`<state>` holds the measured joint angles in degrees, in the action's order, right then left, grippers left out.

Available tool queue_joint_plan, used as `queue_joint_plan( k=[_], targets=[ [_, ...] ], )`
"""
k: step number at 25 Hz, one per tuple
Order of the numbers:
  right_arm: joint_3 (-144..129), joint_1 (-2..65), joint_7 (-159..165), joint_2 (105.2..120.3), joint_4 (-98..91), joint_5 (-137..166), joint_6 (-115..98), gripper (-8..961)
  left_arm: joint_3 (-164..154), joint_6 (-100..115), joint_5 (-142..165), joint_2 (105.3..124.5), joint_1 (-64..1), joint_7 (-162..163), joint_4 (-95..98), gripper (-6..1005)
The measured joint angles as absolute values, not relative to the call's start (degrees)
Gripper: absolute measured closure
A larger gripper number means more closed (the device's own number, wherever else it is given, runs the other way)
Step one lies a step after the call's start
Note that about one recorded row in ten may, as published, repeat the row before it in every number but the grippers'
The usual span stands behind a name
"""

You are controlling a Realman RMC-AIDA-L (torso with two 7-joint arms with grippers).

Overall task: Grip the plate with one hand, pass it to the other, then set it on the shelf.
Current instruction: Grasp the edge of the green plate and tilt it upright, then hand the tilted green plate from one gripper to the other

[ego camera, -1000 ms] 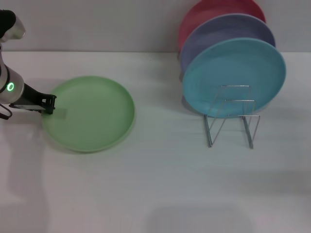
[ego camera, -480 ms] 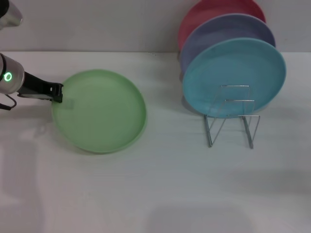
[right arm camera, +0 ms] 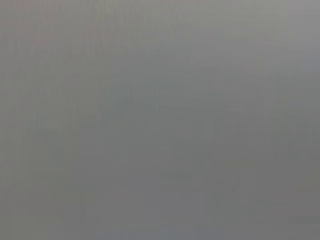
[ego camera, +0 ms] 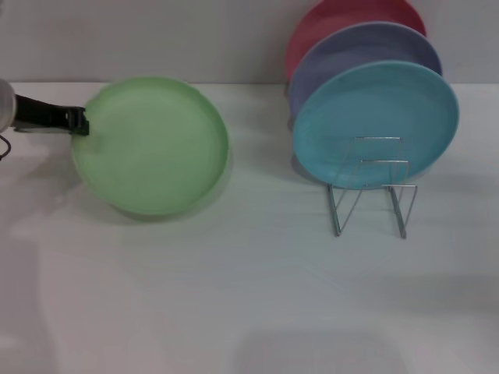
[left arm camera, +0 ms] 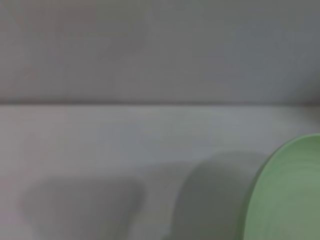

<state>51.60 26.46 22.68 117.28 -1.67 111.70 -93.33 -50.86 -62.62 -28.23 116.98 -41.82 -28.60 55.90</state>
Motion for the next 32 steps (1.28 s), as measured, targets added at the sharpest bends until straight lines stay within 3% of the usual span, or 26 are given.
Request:
queue_joint_plan(
  k=[6,18,32],
  targets=[
    [51.6,26.4,22.7,117.44,-1.7,111.7,-93.5,271,-51.3,-54.3,-34.6,117.98,-36.5,-30.9,58.2,954],
    [51.6,26.4,22.7,117.56,-1.9,112.1,-93.4,270,-63.9,-30.6,-76.0,118.54,-23.8,-50.9,56.8,951],
    [51.5,26.4,22.3,117.6,-2.1,112.2,-93.1,270,-82.5,-8.0,-76.4,118.42,-20.5,-58.6,62.0,948]
  ],
)
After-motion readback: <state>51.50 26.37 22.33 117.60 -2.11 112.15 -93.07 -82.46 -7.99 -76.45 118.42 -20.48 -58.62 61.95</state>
